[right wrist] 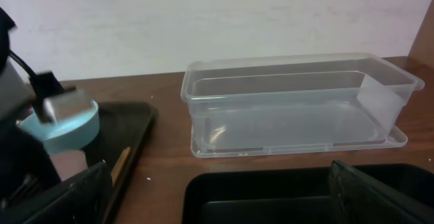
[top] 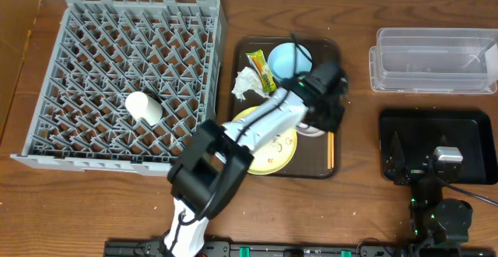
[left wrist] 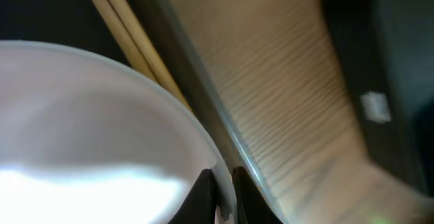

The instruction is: Sort waste into correct bins and load items into the dishwasher

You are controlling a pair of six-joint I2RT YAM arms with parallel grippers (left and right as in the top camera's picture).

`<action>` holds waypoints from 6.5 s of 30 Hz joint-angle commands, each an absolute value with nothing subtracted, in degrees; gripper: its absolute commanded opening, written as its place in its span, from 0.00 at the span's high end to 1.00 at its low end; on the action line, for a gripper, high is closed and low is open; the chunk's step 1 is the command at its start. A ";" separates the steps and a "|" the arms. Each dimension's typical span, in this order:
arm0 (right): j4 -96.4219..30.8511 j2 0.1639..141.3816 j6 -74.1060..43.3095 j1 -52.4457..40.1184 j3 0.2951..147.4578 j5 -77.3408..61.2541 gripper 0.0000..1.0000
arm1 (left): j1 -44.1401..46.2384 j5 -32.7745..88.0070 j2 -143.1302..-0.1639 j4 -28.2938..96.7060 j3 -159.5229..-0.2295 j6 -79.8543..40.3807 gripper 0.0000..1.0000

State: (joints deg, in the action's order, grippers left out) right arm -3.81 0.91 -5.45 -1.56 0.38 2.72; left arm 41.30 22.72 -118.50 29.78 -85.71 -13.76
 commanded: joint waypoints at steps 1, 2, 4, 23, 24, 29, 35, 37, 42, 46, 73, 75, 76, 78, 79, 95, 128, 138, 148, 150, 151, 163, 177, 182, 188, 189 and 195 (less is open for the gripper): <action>-4.05 0.82 -5.69 -1.17 0.32 2.70 0.01 | 35.97 37.95 -118.93 27.73 -85.41 -17.93 0.93; -4.05 0.82 -5.69 -1.17 0.32 2.70 0.01 | 34.37 40.16 -118.93 26.94 -85.41 -18.74 0.93; -4.05 0.82 -5.69 -1.17 0.32 2.70 0.01 | 32.60 43.44 -118.93 25.67 -85.41 -19.70 0.93; -4.05 0.82 -5.69 -1.17 0.32 2.70 0.01 | 19.29 60.90 -110.17 20.12 -85.43 -32.03 0.93; -4.05 0.82 -5.69 -1.17 0.32 2.70 0.01 | 19.31 61.25 -110.19 20.12 -85.43 -32.21 0.92; -4.05 0.82 -5.69 -1.17 0.32 2.70 0.01 | 18.26 62.52 -110.17 17.85 -85.43 -34.57 0.93; -4.05 0.82 -5.69 -1.17 0.32 2.70 0.01 | 20.36 57.01 -110.21 26.55 -85.43 -21.26 0.72; -4.05 0.82 -5.69 -1.17 0.32 2.70 0.01 | 21.89 51.24 -110.21 28.60 -85.43 -18.55 0.59; -4.05 0.82 -5.69 -1.17 0.32 2.70 0.01 | 27.31 41.41 -110.15 29.32 -87.15 -16.64 0.32; -4.05 0.82 -5.69 -1.17 0.32 2.70 0.01 | 34.11 24.45 -110.15 29.52 -89.08 -14.87 0.30; -4.05 0.82 -5.69 -1.17 0.32 2.70 0.01 | 46.30 -2.63 -122.30 12.45 -89.06 -8.16 0.35; -4.05 0.82 -5.69 -1.17 0.32 2.70 0.01 | 46.19 -2.63 -123.31 12.53 -89.06 -9.26 0.36; -4.05 0.82 -5.69 -1.17 0.32 2.70 0.01 | 46.02 -2.63 -123.87 12.27 -89.06 -11.68 0.40; -4.05 0.82 -5.69 -1.17 0.32 2.70 0.01 | 45.76 -2.63 -124.09 11.94 -89.06 -13.65 0.43; -4.05 0.82 -5.69 -1.17 0.32 2.70 0.01 | 45.54 -2.63 -124.22 11.73 -89.06 -14.96 0.43; -4.05 0.82 -5.69 -1.17 0.32 2.70 0.01 | 43.62 5.63 -124.31 14.33 -87.72 -24.40 0.92; -4.05 0.82 -5.69 -1.17 0.32 2.70 0.01 | 23.14 52.75 -122.67 3.46 -87.77 -51.37 0.92; -4.05 0.82 -5.67 -1.17 0.32 2.70 0.01 | 22.90 55.33 -122.67 3.51 -87.74 -51.79 0.92; -4.05 0.82 -5.69 -1.17 0.32 2.70 0.01 | 23.77 56.34 -122.67 4.56 -87.74 -45.56 0.30; -4.05 0.82 -5.69 -1.17 0.32 2.70 0.01 | 24.38 55.70 -122.69 6.22 -87.74 -42.13 0.78; -4.05 0.82 -5.69 -1.17 0.32 2.70 0.01 | 24.71 53.65 -122.69 8.40 -87.74 -41.80 0.92; -4.05 0.82 -5.69 -1.17 0.32 2.70 0.01 | 24.95 50.76 -122.69 10.66 -87.74 -41.82 0.77; -4.05 0.82 -5.69 -1.17 0.32 2.70 0.01 | 25.10 53.28 -122.69 10.41 -87.77 -41.78 0.61; -4.05 0.82 -5.69 -1.17 0.32 2.70 0.01 | 25.10 53.76 -122.67 10.41 -87.77 -41.78 0.26; -4.05 0.82 -5.69 -1.17 0.32 2.70 0.01 | 25.04 55.77 -121.54 10.00 -87.77 -40.27 0.48; -4.05 0.82 -5.69 -1.17 0.32 2.70 0.01 | 25.04 55.96 -120.81 10.00 -87.77 -39.31 0.48; -4.05 0.82 -5.67 -1.17 0.32 2.70 0.01 | 25.04 48.49 -111.63 14.74 -87.77 -31.77 0.87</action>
